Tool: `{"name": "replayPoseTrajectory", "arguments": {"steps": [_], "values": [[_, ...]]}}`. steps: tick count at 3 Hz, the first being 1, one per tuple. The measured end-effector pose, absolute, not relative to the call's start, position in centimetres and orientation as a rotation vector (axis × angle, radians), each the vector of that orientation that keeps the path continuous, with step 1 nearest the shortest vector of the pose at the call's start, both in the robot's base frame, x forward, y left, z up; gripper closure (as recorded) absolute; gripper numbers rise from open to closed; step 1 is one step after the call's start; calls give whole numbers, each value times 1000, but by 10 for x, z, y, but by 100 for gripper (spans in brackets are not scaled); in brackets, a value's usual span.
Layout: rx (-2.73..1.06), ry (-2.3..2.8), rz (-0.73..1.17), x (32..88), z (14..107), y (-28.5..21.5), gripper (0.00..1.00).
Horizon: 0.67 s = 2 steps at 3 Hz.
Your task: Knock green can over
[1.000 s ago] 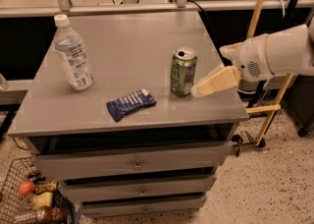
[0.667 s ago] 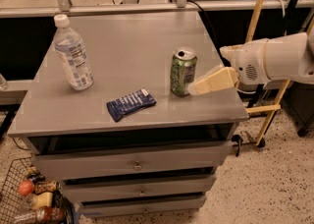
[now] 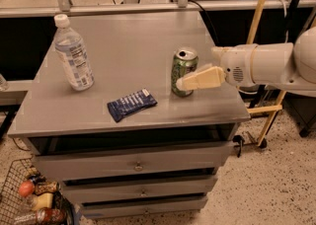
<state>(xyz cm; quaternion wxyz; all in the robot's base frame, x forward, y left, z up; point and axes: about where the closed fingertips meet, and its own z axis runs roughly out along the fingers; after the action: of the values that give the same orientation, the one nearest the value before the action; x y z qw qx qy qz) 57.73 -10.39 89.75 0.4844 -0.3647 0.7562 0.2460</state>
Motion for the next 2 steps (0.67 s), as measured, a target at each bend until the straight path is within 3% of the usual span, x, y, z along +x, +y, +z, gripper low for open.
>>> {"name": "replayPoseTrajectory", "arguments": {"steps": [1, 2], "values": [[-885, 1821, 623, 584, 896, -91, 0], [-890, 1805, 640, 591, 892, -80, 18]]}}
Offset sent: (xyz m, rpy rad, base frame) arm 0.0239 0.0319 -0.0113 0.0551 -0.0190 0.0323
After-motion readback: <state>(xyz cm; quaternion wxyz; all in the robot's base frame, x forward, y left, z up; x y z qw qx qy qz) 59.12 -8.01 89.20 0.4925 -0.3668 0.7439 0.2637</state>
